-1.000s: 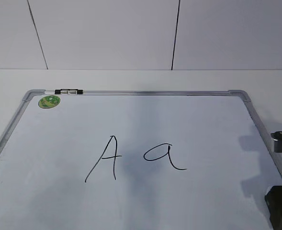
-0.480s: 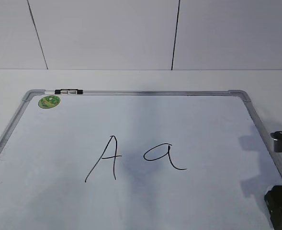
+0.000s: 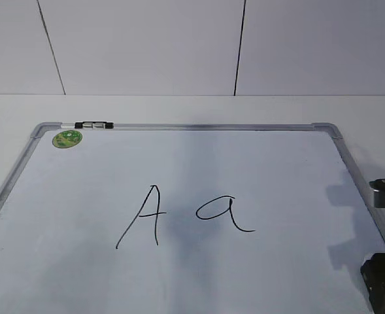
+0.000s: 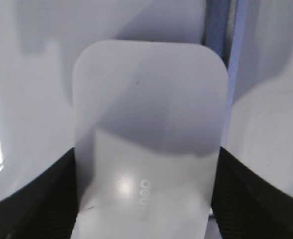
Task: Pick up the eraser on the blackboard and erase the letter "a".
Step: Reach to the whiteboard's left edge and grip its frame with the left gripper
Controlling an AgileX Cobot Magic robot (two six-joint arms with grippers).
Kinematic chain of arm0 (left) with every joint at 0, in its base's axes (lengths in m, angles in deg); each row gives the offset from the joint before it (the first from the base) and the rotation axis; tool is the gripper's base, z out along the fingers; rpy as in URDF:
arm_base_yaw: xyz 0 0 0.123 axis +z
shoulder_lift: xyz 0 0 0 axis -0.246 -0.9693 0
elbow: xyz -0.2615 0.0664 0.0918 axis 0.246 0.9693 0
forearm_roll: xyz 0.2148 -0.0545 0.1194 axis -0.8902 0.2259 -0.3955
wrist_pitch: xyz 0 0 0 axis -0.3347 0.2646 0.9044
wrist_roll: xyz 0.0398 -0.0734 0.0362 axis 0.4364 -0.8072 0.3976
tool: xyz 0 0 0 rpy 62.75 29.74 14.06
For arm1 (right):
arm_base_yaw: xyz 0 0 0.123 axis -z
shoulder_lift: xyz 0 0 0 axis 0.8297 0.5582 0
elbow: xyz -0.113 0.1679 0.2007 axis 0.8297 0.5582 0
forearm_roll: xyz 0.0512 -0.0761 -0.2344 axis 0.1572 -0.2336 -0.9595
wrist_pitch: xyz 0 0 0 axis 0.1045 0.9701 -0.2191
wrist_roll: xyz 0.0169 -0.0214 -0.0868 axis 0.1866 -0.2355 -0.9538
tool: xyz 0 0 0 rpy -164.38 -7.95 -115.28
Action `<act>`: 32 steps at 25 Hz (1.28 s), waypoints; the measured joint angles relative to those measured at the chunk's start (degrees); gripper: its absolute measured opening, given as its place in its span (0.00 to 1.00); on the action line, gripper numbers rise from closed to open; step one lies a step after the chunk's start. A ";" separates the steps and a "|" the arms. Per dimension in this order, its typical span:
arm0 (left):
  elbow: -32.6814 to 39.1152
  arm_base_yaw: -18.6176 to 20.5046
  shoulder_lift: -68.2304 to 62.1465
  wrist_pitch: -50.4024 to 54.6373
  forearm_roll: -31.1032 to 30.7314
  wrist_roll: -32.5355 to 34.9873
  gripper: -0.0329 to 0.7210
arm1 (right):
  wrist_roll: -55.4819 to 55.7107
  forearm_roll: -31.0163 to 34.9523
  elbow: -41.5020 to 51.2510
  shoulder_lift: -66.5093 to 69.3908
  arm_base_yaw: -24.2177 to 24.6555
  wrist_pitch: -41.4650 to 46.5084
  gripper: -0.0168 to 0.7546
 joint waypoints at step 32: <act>0.00 0.00 0.00 0.00 0.00 0.00 0.38 | 0.00 -0.11 -1.29 0.14 0.00 4.39 0.74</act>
